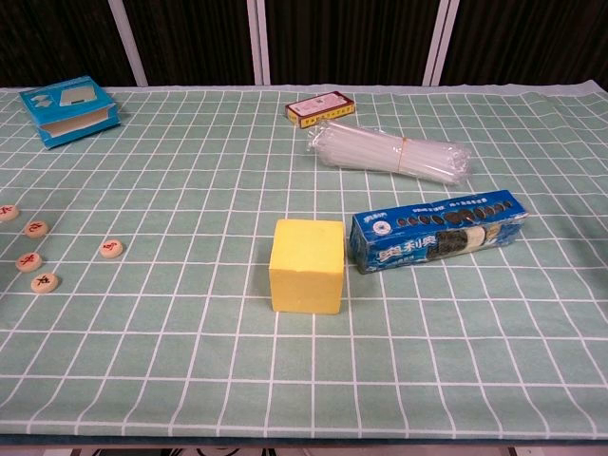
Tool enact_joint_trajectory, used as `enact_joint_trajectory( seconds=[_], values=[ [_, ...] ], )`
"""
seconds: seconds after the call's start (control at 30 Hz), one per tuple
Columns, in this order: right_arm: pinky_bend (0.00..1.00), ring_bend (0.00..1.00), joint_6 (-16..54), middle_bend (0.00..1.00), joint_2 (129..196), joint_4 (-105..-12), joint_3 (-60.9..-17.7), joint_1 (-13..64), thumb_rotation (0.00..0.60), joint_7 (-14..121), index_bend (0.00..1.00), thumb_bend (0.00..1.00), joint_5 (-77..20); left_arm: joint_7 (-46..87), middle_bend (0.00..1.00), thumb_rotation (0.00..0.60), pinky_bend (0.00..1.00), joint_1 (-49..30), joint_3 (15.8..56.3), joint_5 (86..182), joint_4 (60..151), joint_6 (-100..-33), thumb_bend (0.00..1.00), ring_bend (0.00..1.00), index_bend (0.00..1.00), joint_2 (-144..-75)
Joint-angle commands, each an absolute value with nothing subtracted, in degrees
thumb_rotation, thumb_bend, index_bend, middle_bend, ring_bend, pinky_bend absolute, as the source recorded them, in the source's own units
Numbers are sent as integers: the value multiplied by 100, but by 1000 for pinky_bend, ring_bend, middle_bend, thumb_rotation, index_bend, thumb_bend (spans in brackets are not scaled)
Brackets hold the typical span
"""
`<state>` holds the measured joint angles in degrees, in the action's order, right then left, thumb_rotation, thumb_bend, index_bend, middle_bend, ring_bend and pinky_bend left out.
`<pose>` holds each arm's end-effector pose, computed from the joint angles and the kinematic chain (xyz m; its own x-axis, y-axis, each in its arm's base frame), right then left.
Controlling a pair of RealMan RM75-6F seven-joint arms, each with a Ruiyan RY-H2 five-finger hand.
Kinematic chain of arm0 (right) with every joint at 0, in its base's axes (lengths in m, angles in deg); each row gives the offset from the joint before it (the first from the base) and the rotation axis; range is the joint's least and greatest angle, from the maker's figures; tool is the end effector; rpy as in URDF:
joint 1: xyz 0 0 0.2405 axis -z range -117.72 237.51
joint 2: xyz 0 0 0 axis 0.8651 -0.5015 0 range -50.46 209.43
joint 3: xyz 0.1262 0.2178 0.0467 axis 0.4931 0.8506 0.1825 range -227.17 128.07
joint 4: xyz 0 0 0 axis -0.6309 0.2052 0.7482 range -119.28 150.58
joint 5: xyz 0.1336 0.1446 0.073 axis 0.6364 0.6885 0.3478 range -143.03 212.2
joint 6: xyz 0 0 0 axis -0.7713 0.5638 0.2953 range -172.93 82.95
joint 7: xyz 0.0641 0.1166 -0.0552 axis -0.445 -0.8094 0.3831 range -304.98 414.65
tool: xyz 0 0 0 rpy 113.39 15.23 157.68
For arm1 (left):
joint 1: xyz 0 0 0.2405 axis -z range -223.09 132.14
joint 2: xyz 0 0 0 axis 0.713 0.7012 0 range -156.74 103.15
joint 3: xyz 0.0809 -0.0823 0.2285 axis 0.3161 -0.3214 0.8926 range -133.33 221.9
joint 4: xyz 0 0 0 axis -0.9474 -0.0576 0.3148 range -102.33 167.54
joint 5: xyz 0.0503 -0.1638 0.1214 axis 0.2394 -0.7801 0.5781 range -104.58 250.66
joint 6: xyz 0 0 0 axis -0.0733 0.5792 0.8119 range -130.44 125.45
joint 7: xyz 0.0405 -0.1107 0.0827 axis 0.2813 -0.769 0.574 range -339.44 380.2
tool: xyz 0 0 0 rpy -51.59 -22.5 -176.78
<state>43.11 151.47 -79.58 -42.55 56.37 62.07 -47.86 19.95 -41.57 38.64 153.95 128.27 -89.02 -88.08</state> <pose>-0.2927 -0.1863 0.1326 0.3314 0.0934 0.9389 -0.9428 0.0718 0.3256 -0.3120 0.1845 0.1843 0.3721 -0.0645 0.9259 0.9266 0.0844 -0.3665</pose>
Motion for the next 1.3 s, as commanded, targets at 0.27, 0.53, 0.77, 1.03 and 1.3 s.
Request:
enact_joint_trajectory(
  seconds=[0.27, 0.53, 0.77, 1.03, 1.3],
  values=[
    [0, 2, 4310, 52, 15136, -7972, -4256, 5643, 600, 6184, 118, 266, -4777, 2022, 0, 600, 0, -4156, 3882, 15448, 12842, -8922, 239, 0, 42, -8823],
    [0, 2, 4303, 52, 15132, -7996, -4255, 5642, 600, 6206, 118, 266, -4761, 2053, 0, 600, 0, -4138, 3890, 15440, 12836, -8883, 239, 0, 42, -8834],
    [0, 2, 4300, 52, 15125, -8007, -4253, 5647, 600, 6194, 118, 266, -4746, 2035, 0, 600, 0, -4141, 3908, 15482, 12839, -8891, 239, 0, 46, -8824],
    [0, 2, 4294, 52, 15121, -8018, -4250, 5648, 600, 6169, 118, 266, -4736, 2048, 0, 600, 0, -4102, 3949, 15593, 12806, -8859, 239, 0, 73, -8861],
    [0, 2, 4278, 52, 15118, -8058, -4249, 5651, 600, 6159, 118, 266, -4708, 2284, 0, 600, 0, -3984, 4097, 15894, 12877, -8715, 227, 0, 110, -8937]
  ],
)
